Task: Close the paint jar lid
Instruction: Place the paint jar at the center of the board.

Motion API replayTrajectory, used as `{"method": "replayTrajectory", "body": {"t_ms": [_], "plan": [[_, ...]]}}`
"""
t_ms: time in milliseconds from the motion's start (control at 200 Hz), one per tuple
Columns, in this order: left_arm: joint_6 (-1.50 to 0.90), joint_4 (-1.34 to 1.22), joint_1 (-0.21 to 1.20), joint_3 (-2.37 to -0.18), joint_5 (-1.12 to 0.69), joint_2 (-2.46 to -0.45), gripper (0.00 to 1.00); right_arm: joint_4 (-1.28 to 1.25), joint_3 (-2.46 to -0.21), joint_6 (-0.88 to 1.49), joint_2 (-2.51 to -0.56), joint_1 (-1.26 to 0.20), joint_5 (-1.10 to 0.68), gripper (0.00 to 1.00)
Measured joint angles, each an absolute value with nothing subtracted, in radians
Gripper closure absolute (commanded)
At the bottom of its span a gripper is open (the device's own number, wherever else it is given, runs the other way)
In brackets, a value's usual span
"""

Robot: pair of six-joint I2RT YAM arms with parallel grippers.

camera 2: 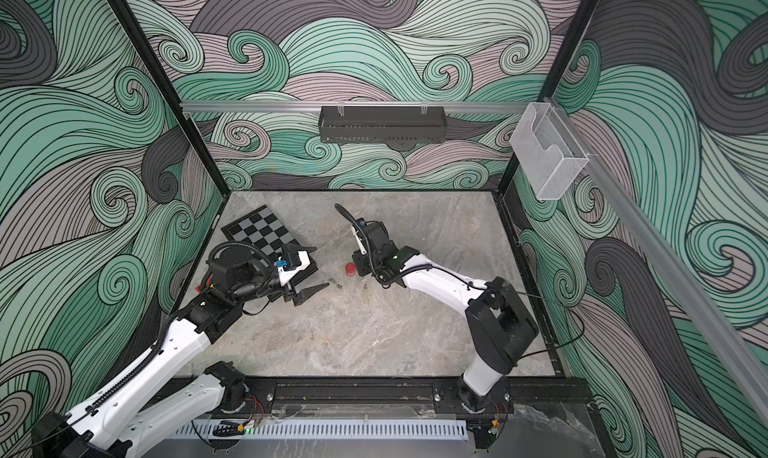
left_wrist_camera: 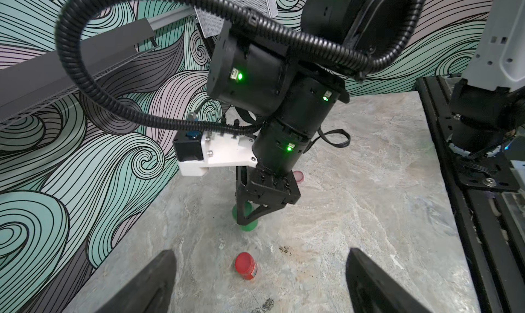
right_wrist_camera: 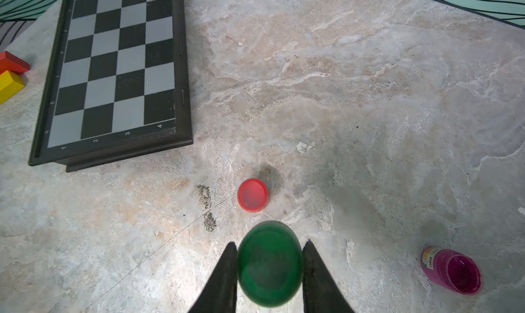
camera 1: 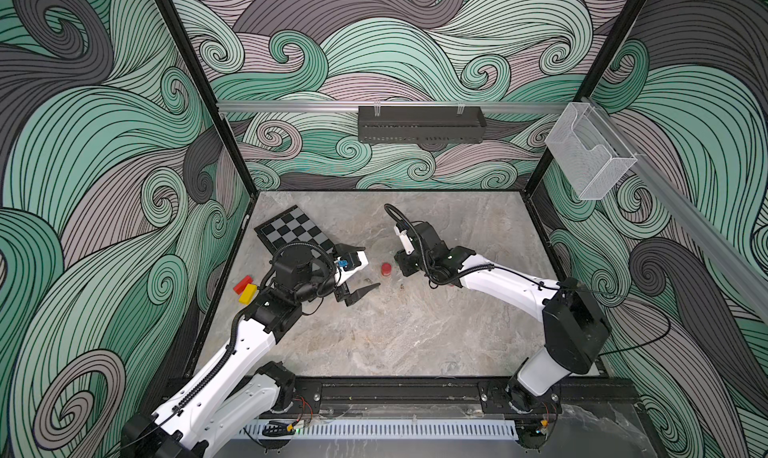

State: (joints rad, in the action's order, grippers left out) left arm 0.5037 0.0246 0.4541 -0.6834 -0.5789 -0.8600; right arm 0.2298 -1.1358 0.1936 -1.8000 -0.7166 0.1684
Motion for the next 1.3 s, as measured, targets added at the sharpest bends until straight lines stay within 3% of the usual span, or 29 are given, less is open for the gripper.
{"method": "replayTrajectory", "body": {"t_ms": [1301], "plan": [[0.484,-0.003,0.454,-0.672,-0.53,-0.86,0.07,0.121,-1.063,0.084,-1.99,-0.627,0.124,0.86]]}}
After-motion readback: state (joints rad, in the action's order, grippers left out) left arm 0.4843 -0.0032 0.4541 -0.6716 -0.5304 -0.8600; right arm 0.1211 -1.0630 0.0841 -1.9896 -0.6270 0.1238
